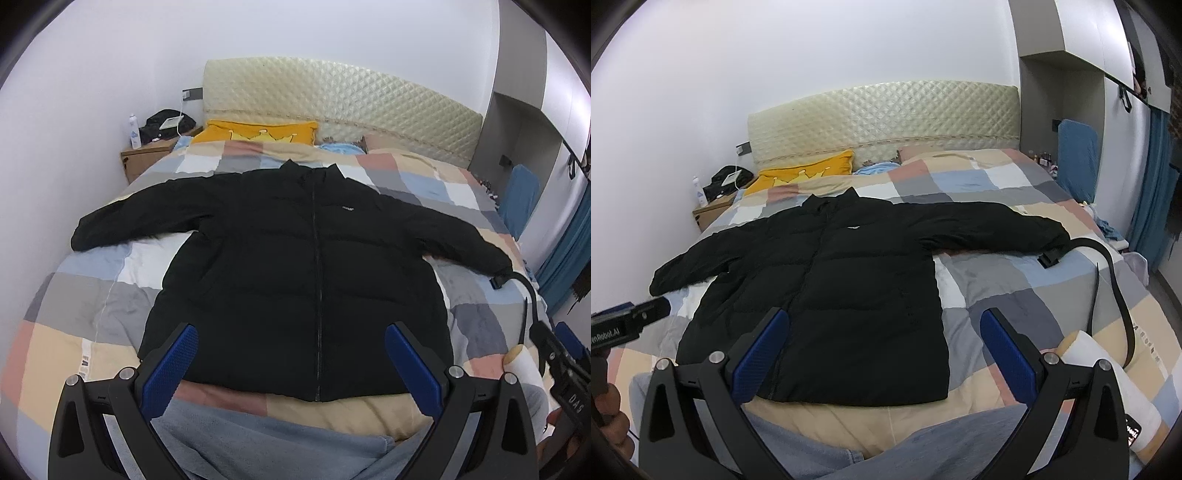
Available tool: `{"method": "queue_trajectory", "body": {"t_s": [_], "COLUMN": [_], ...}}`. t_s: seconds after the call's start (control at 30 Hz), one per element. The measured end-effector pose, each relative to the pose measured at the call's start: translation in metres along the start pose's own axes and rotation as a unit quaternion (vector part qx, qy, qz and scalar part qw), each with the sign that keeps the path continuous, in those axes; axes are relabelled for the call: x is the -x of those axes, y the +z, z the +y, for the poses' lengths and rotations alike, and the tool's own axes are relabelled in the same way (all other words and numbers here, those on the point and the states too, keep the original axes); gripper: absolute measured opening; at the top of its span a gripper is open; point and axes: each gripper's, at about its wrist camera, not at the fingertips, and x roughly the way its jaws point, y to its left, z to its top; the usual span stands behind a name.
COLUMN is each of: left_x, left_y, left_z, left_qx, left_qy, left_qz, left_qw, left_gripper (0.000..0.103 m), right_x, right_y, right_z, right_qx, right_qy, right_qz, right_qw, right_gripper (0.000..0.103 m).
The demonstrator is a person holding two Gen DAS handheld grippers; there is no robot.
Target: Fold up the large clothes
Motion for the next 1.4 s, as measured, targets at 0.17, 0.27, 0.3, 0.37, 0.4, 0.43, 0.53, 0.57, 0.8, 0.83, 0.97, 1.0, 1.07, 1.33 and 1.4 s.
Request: {"method": "queue_trajectory", "body": {"t_s": [0.17,0.27,0.3,0.37,0.4,0.43,0.53,0.57,0.8,0.83,0.97,1.0,1.07,1.33,1.4], "left_x": [-0.005,-0.004,-0.003,-0.002,-0.001,-0.001,-0.004,-0.006,-0.025,-0.031,-0.057,-0.066,-0.079,-0.101,-0.103], "left_y": [0.002,0.005,0.006,0.008,0.009,0.010,0.014,0.017,0.030,0.033,0.042,0.046,0.053,0.084,0.087], "left_z": [-0.005,-0.006,-0.006,-0.009,-0.010,-0.011,-0.010,-0.010,-0.003,-0.001,0.004,0.006,0.009,0.031,0.036], "left_qx": [-0.007,-0.012,-0.016,-0.028,-0.033,-0.038,-0.036,-0.033,-0.026,-0.022,-0.018,-0.015,-0.010,0.010,0.012], "left_qy": [0.002,-0.014,-0.017,-0.005,0.000,0.002,-0.003,-0.006,-0.008,-0.008,-0.038,-0.035,-0.039,-0.022,-0.016], "left_qz": [-0.003,-0.013,-0.016,-0.024,-0.029,-0.033,-0.035,-0.035,-0.060,-0.066,-0.096,-0.091,-0.102,-0.114,-0.120], "left_qw": [1.0000,0.9997,0.9996,0.9993,0.9990,0.9987,0.9987,0.9988,0.9978,0.9975,0.9945,0.9951,0.9939,0.9932,0.9925], "left_gripper": [0.102,0.102,0.102,0.102,0.102,0.102,0.102,0.102,0.102,0.102,0.102,0.102,0.102,0.102,0.102], "right_x": [-0.008,-0.013,-0.015,-0.017,-0.017,-0.018,-0.021,-0.022,-0.034,-0.036,-0.039,-0.042,-0.049,-0.107,-0.119], "right_y": [0.002,0.005,0.007,0.009,0.010,0.011,0.014,0.015,0.023,0.024,0.037,0.042,0.049,0.072,0.076], "right_z": [0.000,0.002,0.002,0.004,0.005,0.006,0.009,0.009,0.004,0.005,-0.003,-0.005,-0.007,-0.030,-0.037], "right_qx": [0.004,0.013,0.010,0.010,0.011,0.013,0.021,0.023,0.042,0.054,0.040,0.035,0.028,0.004,-0.001], "right_qy": [0.007,0.006,0.015,0.021,0.024,0.026,0.032,0.037,0.036,0.028,0.020,0.022,0.024,0.036,0.035], "right_qz": [0.007,0.011,0.012,0.008,0.006,0.004,-0.006,-0.009,-0.009,-0.006,-0.027,-0.031,-0.041,-0.046,-0.054], "right_qw": [1.000,1.000,1.000,1.000,1.000,1.000,0.999,0.999,0.998,0.998,0.999,0.999,0.999,0.998,0.998], "right_gripper": [0.103,0.103,0.103,0.103,0.103,0.103,0.103,0.103,0.103,0.103,0.103,0.103,0.103,0.103,0.103]}}
